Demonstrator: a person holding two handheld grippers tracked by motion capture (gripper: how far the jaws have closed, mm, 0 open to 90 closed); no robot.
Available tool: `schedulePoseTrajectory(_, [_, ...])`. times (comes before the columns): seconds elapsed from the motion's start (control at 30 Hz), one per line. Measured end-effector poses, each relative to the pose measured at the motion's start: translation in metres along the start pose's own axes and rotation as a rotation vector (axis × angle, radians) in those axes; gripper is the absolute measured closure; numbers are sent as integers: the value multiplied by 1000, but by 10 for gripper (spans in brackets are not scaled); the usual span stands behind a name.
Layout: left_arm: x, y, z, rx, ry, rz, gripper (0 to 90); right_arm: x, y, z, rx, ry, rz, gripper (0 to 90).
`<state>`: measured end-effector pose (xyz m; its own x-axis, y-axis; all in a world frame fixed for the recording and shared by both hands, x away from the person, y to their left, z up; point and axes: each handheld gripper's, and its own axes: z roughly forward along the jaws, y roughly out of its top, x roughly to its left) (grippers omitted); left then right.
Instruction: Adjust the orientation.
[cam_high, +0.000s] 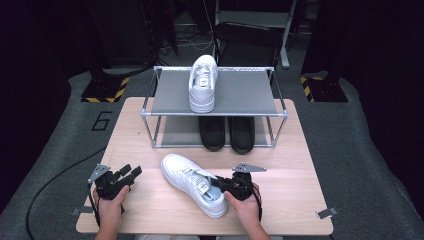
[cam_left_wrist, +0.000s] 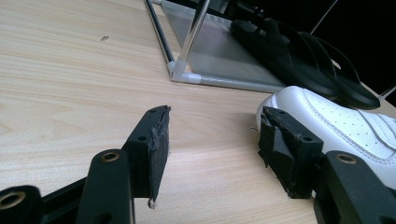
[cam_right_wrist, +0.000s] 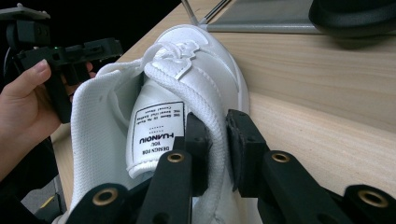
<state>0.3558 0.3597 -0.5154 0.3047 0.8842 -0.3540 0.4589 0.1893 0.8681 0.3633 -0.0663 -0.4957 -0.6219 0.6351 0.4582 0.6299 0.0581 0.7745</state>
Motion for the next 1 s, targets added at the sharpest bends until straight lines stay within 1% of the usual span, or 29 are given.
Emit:
schedulePoseTrajectory(0.07, [0,0,0,-3,1,1,433,-1,-1,0,-18,4,-11,790])
schedulePoseTrajectory(0.17, [1,0,0,-2,0,-1,433,0,-2,-1,-18,4,-7,792])
schedulePoseTrajectory(0.2, [0,0,0,1,3,-4,435,1,-2,-1,-24,2,-21,793])
schedulePoseTrajectory(0.3, [1,0,0,3,6,-4,438,1,-3,-1,-29,4,-26,793])
schedulePoseTrajectory(0.47, [1,-1,0,3,5,-1,438,3,-4,-3,-67,2,-31,793])
schedulePoseTrajectory(0.5, [1,-1,0,1,6,-1,438,3,-4,-5,-66,-1,-35,792])
schedulePoseTrajectory(0.57, [1,-1,0,1,5,-1,438,3,-4,-6,-75,9,-28,793])
schedulePoseTrajectory(0.6, [1,-1,0,1,5,0,438,4,-4,-7,-91,16,-32,792])
schedulePoseTrajectory(0.7, [1,0,0,3,5,0,437,5,-4,-8,-101,17,-35,792])
schedulePoseTrajectory(0.73, [1,-1,0,1,5,0,437,6,-3,-9,-109,21,-45,792])
schedulePoseTrajectory(0.83, [2,-1,0,2,6,2,437,7,-3,-11,-122,23,-53,792])
schedulePoseTrajectory(0.9, [1,-1,0,0,7,-3,437,8,-2,-12,-127,20,-51,792])
schedulePoseTrajectory(0.93, [1,-1,0,1,8,-2,437,9,-2,-13,-133,19,-53,791])
schedulePoseTrajectory(1.0, [2,-1,0,2,8,-1,437,12,-1,-17,-163,15,-64,791])
